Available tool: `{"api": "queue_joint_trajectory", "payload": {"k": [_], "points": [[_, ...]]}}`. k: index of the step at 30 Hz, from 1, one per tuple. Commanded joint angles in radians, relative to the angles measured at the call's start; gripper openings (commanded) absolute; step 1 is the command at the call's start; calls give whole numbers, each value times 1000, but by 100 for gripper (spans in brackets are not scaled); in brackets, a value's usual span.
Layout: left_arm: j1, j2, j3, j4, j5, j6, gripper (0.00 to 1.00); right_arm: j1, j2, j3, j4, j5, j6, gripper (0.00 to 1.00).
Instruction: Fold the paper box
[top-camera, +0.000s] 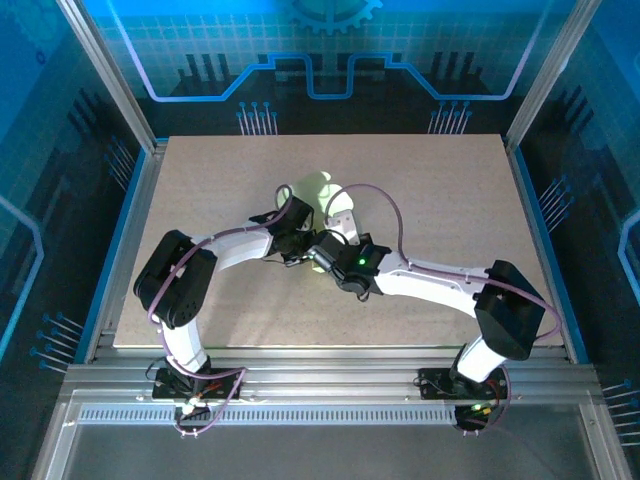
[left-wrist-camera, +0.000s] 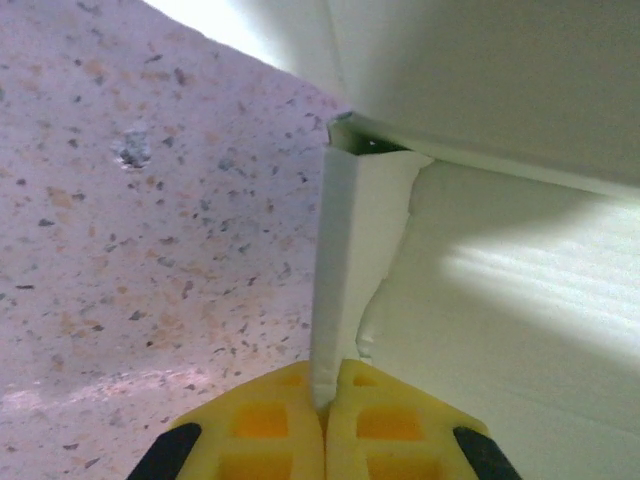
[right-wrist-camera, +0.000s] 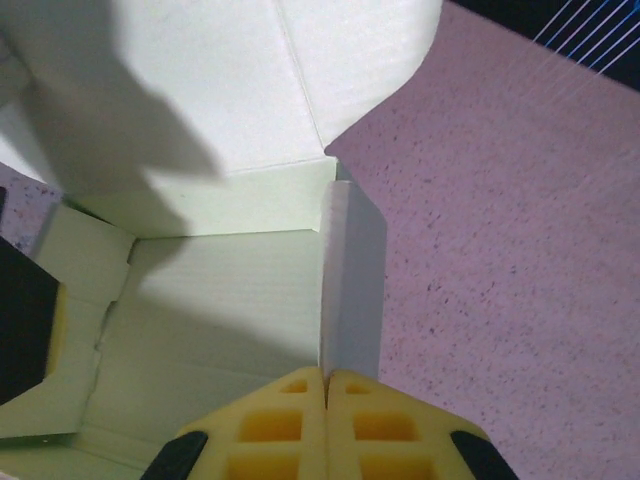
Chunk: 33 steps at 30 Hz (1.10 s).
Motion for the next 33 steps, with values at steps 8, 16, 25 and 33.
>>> {"api": "queue_joint_trajectory", "payload": {"k": [8, 16, 25, 33], "points": [[-12, -9, -14, 91, -37, -24, 17, -8, -66, -11, 140, -101, 9, 0], [1, 3, -38, 140, -10, -51, 18, -36, -107, -75, 193, -169, -4, 0], [2, 30, -43, 159, 4, -66, 13, -31, -123, -112, 245, -218, -18, 0], [2, 41, -31, 114, -19, -38, 0, -19, -117, -106, 252, -202, -38, 0]]}}
